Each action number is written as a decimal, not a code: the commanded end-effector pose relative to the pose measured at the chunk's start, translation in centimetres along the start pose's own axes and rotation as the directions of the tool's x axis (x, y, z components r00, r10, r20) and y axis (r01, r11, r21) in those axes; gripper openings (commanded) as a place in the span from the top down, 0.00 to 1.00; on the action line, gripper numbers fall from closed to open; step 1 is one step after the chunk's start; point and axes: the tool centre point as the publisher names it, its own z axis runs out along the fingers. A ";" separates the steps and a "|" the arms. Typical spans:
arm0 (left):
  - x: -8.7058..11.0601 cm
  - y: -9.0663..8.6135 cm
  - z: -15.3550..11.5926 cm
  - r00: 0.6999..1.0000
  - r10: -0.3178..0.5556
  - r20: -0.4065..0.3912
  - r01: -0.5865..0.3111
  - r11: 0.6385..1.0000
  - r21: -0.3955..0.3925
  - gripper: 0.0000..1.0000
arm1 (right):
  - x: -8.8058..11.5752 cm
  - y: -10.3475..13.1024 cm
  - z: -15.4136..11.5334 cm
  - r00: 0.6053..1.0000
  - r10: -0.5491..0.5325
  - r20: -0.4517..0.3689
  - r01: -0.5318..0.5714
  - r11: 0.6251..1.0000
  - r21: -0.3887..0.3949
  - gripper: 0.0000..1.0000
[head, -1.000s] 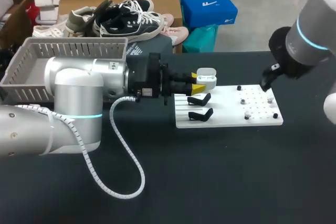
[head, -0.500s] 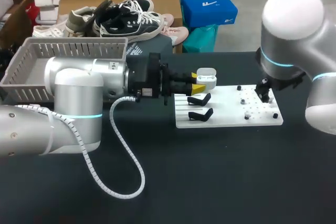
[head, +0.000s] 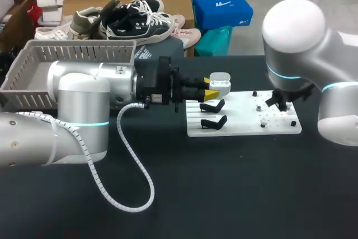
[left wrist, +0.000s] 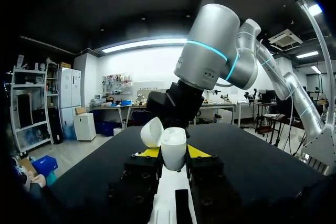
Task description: Pick up each earbud case from the left stands, insert the matching earbuds, close the lid, and place the case in the box.
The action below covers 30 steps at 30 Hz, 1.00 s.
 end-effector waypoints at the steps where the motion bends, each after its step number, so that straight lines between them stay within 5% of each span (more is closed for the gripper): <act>1: 0.0 -0.1 0.0 1.000 0.001 0.001 -0.001 1.000 -0.004 1.00 | -0.5 0.2 0.7 1.000 0.002 -0.013 -0.002 1.000 0.001 0.54; 22: 0.0 -0.1 0.0 1.000 0.001 0.001 -0.001 1.000 -0.004 1.00 | -0.4 0.4 1.8 0.999 0.010 -0.047 -0.010 1.000 -0.003 0.65; 28: 0.0 -0.1 0.0 1.000 0.001 0.001 -0.001 1.000 -0.004 1.00 | -0.3 0.5 1.9 0.999 0.010 -0.052 -0.010 1.000 -0.007 0.74; 30: 0.0 -0.1 0.0 1.000 0.001 0.001 -0.001 1.000 -0.004 1.00 | -0.3 0.5 2.0 0.998 0.010 -0.054 -0.010 1.000 -0.009 0.84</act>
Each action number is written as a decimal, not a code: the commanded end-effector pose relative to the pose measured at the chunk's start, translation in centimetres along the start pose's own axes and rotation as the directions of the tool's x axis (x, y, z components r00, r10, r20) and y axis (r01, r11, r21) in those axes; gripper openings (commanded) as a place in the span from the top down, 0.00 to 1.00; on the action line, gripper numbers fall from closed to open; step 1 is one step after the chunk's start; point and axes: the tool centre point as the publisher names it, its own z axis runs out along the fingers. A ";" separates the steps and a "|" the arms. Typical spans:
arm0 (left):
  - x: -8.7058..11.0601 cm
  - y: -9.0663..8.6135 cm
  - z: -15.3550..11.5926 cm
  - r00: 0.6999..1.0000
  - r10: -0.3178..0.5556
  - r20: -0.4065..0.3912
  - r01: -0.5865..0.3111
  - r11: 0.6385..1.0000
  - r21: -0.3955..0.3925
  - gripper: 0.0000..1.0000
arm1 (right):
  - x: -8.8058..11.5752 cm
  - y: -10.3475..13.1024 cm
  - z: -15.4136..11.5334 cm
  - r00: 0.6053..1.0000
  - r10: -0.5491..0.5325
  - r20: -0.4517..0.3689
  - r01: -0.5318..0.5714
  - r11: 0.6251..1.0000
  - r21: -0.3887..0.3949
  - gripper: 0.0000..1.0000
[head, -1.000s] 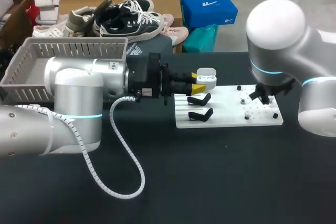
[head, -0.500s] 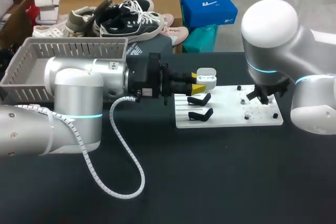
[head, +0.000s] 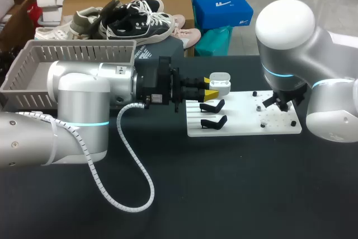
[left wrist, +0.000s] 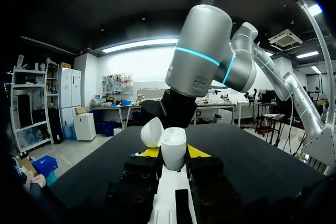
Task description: Pick up each earbud case from the left stands, insert the matching earbuds, close the lid, and place the case in the box.
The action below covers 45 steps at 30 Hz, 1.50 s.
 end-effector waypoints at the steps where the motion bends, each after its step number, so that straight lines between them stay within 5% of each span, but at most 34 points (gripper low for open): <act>1: 0.0 -0.1 0.0 1.000 0.001 0.001 -0.001 1.000 -0.004 1.00 | 0.0 0.1 0.1 1.000 -0.001 -0.006 0.001 1.000 -0.001 0.91; 3: 0.0 -0.1 0.0 1.000 0.001 0.001 -0.001 1.000 -0.004 1.00 | 0.0 0.1 0.1 1.000 -0.002 -0.008 0.002 1.000 -0.004 1.00; 21: 0.0 -0.1 0.0 1.000 0.001 0.001 -0.001 1.000 -0.004 1.00 | 0.5 -0.9 -2.9 1.000 -0.025 0.017 0.024 1.000 0.016 1.00; 33: 0.0 -0.1 0.0 1.000 0.001 0.001 -0.001 1.000 -0.004 1.00 | 1.1 -1.6 -13.7 0.992 -0.054 0.115 0.050 0.998 0.045 1.00; 45: 0.0 -0.1 0.0 1.000 0.001 0.001 -0.001 1.000 -0.004 1.00 | 0.6 3.2 -22.2 0.975 -0.094 0.202 0.096 0.995 -0.001 1.00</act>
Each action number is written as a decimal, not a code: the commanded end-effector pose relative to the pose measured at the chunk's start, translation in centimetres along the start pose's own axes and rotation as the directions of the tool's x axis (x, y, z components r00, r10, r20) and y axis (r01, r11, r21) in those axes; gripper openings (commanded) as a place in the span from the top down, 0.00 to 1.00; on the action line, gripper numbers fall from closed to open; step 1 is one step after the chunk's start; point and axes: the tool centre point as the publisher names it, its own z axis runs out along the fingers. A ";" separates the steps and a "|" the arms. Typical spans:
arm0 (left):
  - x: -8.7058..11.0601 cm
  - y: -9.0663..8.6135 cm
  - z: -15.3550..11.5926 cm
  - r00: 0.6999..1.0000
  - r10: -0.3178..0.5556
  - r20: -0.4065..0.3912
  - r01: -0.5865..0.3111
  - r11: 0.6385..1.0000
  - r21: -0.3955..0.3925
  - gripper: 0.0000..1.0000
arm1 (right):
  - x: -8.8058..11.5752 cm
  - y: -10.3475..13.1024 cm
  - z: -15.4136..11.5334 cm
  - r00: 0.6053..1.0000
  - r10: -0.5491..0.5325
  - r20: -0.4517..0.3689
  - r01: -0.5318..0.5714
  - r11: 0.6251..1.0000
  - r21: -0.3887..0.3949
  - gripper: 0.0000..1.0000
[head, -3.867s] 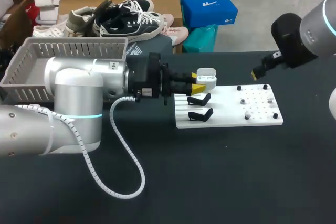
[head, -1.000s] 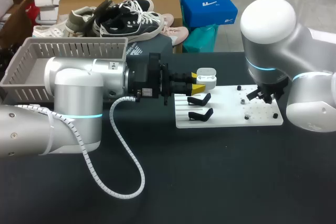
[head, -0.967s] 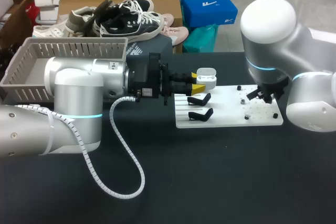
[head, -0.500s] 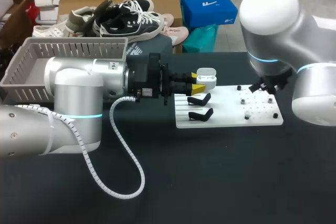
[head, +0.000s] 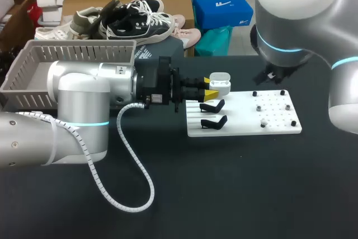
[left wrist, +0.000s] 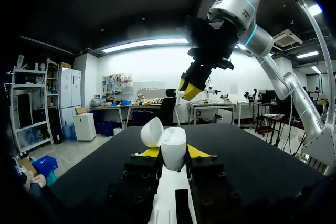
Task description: Pick up each earbud case from the left stands, insert the matching earbuds, close the lid, and place the case in the box.
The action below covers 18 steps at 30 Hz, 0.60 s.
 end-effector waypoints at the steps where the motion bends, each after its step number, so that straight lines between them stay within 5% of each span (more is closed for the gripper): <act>1: 0.0 -0.1 0.0 1.000 0.001 0.001 -0.001 1.000 -0.004 1.00 | 0.0 1.7 -3.9 1.000 0.014 0.009 -0.014 1.000 -0.025 1.00; 9: 0.0 -0.1 0.0 1.000 0.001 0.001 -0.001 1.000 -0.004 1.00 | -2.0 5.8 -5.9 0.999 0.035 0.019 -0.034 0.998 -0.060 1.00; 18: 0.0 -0.1 0.0 1.000 0.001 0.001 -0.001 1.000 -0.004 1.00 | -3.7 7.8 -4.8 0.998 0.057 0.040 -0.057 0.998 -0.017 1.00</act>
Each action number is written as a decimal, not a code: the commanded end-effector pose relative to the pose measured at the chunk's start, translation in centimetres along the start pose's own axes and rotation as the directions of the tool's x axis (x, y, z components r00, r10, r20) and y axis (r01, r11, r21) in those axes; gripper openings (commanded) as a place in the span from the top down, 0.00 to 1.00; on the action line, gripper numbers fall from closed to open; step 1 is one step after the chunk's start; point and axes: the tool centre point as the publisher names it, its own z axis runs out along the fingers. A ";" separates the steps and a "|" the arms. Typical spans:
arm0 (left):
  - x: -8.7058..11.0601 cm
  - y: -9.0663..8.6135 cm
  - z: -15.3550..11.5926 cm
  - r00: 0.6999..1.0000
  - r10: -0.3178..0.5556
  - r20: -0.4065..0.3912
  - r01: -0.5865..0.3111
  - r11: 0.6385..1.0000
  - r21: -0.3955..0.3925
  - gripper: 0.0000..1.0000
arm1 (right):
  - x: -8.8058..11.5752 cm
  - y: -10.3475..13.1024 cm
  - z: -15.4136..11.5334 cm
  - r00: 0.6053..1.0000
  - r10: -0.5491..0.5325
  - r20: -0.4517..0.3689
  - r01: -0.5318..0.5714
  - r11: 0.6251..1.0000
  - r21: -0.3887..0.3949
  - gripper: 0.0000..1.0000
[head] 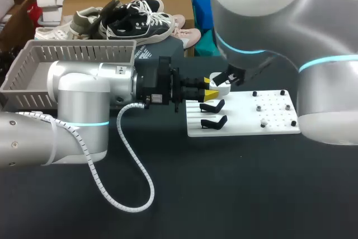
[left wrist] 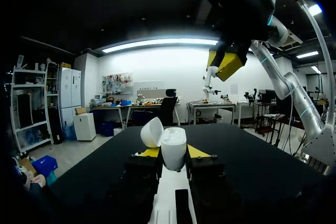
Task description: Pick up each earbud case from the left stands, insert the matching earbuds, close the lid, and place the case in the box.
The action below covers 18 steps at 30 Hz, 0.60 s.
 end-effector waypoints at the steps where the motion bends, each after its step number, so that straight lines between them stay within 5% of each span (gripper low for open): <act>1: 0.0 -0.1 0.0 1.000 0.001 0.001 -0.001 1.000 -0.004 1.00 | -1.0 1.0 1.0 1.000 0.008 0.007 -0.008 1.000 0.024 1.00; 18: 0.0 -0.1 0.0 1.000 0.001 0.001 -0.001 1.000 -0.004 1.00 | -1.0 0.9 1.2 1.000 0.003 0.006 -0.003 1.000 0.010 1.00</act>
